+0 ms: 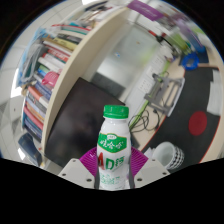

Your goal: Pour water

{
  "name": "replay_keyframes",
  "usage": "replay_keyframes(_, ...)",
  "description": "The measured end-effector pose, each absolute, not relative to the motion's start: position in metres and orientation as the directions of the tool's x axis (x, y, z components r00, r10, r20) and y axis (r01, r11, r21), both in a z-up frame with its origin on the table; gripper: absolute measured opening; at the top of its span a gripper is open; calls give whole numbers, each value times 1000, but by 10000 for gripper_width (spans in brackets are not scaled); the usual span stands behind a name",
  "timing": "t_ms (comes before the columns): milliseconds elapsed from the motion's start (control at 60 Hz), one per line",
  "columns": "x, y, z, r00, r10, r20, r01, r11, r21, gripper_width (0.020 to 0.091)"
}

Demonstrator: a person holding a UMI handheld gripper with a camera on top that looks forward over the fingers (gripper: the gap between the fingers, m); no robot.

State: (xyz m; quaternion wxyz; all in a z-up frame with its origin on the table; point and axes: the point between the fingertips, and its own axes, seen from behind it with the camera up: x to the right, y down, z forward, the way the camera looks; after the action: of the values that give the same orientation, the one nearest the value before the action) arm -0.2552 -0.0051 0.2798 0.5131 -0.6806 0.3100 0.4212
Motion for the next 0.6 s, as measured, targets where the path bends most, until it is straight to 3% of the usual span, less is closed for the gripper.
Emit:
replay_keyframes(117,-184,-2,306,831,5,-556,-546,-180,-818,409)
replay_keyframes(233,-114,4,324,978,-81,-194,-197,-34,-980,407)
replay_keyframes(333,-90,12,292,992,-90,-94,-100,-72,-992,406)
replay_keyframes(450,-79,26,230,998,-59,34,24,-159,-987,407)
replay_keyframes(600,-73,37,174,999,-29,46,39,-213,-976,408)
